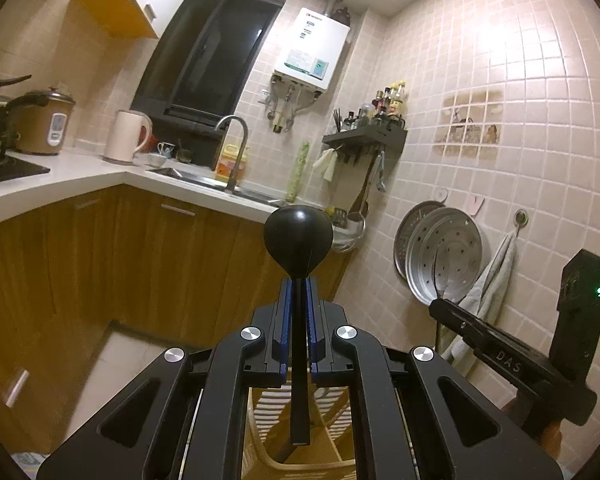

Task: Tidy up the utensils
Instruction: 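Lift the black spoon and clear spoon and carry them over the basket, then open both grippers to release the spoons into the yellow basket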

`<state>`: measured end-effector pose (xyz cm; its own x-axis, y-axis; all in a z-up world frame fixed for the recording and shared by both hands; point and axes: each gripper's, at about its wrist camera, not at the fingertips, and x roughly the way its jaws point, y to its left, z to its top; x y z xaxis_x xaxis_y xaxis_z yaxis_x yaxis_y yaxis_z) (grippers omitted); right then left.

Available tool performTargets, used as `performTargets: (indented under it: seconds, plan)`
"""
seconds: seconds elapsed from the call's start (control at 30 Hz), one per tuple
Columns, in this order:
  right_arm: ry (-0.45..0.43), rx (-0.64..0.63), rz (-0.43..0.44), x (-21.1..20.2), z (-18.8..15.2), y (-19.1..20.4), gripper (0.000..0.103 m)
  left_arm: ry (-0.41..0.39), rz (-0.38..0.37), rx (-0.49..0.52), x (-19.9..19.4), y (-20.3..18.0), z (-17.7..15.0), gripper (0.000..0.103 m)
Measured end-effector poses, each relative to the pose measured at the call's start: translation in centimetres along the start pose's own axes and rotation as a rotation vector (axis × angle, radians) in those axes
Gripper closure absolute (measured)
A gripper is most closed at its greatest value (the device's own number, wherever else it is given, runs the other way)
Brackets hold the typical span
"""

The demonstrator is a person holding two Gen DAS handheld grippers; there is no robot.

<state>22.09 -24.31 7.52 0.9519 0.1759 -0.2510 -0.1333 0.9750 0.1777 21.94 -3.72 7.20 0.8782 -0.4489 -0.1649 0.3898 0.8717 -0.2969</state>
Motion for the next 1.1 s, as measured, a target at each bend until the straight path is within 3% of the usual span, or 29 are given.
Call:
performTargets:
  seconds: [0.27, 0.33, 0.4, 0.53, 0.8, 0.93, 1.1]
  plan:
    - [0.018, -0.01, 0.043, -0.3, -1.1, -0.1, 0.092, 0.006, 0.001, 0.051, 0.1, -0.5, -0.8, 0.098]
    - [0.023, -0.007, 0.049, -0.6, -1.3, -0.1, 0.091, 0.017, -0.003, 0.045, 0.1, -0.3, -0.8, 0.095]
    - [0.037, 0.007, 0.066, -1.0, -1.4, -0.4, 0.087, 0.025, 0.0, 0.036, 0.0, -0.2, -0.8, 0.086]
    - [0.05, 0.017, 0.062, -2.2, -1.5, -1.0, 0.081, 0.059, -0.007, 0.029, -0.4, 0.1, -1.2, 0.085]
    - [0.057, 0.038, 0.061, -6.1, -1.0, -0.9, 0.081, 0.072, -0.017, 0.056, -4.1, -0.6, -1.0, 0.084]
    - [0.089, 0.043, 0.044, -8.5, -1.0, -0.4, 0.081, 0.099, -0.037, 0.038, -6.5, -0.9, -0.7, 0.079]
    - [0.167, 0.061, 0.027, -11.2, -1.8, 0.6, 0.081, 0.182, -0.046, 0.05, -9.0, -1.8, -1.3, 0.061]
